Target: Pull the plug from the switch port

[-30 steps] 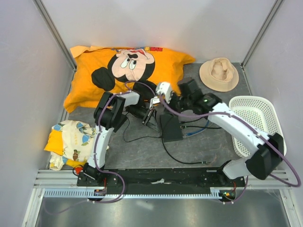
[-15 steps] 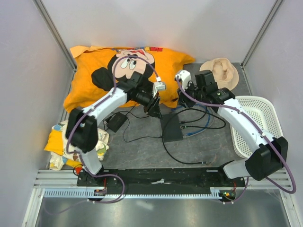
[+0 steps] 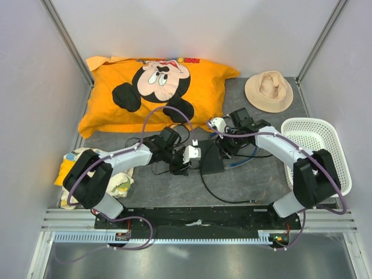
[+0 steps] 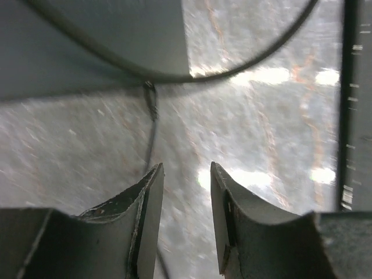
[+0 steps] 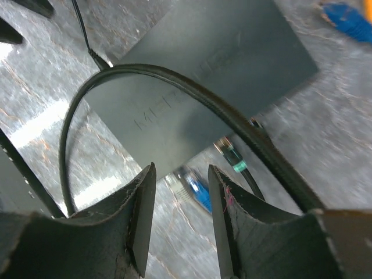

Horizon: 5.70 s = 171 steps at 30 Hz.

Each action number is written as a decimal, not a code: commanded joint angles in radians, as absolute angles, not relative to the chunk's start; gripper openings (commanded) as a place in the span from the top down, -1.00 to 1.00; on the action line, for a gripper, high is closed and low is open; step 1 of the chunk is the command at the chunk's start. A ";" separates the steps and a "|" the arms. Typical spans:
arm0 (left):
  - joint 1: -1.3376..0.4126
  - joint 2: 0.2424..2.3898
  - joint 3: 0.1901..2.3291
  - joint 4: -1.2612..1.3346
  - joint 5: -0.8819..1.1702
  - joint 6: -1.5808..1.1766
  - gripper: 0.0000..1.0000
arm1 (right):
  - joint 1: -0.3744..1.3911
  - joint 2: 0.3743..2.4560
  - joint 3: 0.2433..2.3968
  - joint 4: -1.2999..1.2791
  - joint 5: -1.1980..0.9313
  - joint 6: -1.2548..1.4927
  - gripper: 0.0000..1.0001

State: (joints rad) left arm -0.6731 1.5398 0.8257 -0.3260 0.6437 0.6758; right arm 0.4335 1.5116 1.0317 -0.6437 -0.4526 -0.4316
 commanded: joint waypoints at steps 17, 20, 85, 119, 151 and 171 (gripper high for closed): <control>-0.802 1.666 0.838 0.041 0.508 0.701 0.23 | 0.431 1.744 1.089 -0.557 -0.561 -0.298 0.02; -0.814 1.684 0.831 0.061 0.479 0.721 0.29 | 0.433 1.759 1.081 -0.564 -0.561 -0.298 0.02; -0.864 1.598 0.799 -0.197 0.237 0.668 0.97 | 0.426 1.922 1.078 -0.641 -0.278 -0.083 1.00; -0.756 1.510 0.750 -0.494 0.480 0.764 0.97 | 0.426 1.919 1.085 -0.640 -0.307 -0.106 1.00; -0.357 1.562 1.353 -0.534 0.399 0.417 -0.22 | 0.330 1.491 1.287 -0.499 -0.215 -0.084 -0.96; -0.512 1.946 1.476 -0.400 0.655 0.066 0.50 | 0.066 2.011 1.554 -0.788 -0.847 -0.365 -0.35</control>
